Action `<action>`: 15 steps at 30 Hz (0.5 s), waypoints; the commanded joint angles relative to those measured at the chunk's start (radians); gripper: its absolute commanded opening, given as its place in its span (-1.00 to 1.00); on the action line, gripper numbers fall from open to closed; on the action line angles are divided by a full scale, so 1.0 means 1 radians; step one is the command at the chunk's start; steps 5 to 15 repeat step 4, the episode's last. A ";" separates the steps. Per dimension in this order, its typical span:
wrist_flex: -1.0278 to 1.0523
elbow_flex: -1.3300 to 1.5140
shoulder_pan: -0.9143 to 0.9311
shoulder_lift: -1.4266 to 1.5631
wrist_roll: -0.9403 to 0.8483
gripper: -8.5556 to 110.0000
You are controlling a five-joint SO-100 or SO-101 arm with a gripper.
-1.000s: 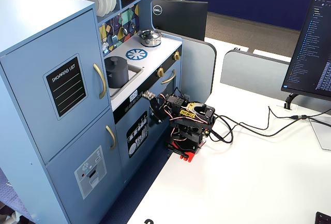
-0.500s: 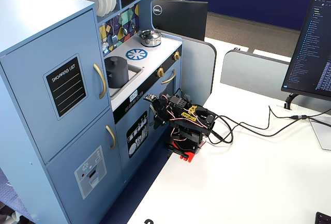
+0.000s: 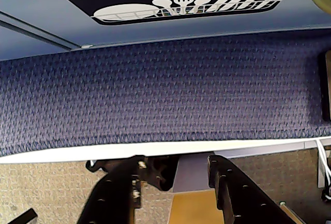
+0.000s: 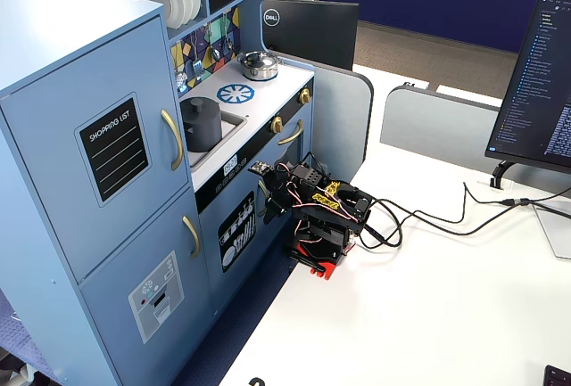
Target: Pick up the lid from the counter and put it on the gray recipient
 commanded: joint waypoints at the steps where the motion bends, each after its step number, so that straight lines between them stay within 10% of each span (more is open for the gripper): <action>1: 0.176 -0.002 0.017 -0.008 0.008 -0.73; 15: 0.176 -0.002 0.017 -0.008 0.008 -0.73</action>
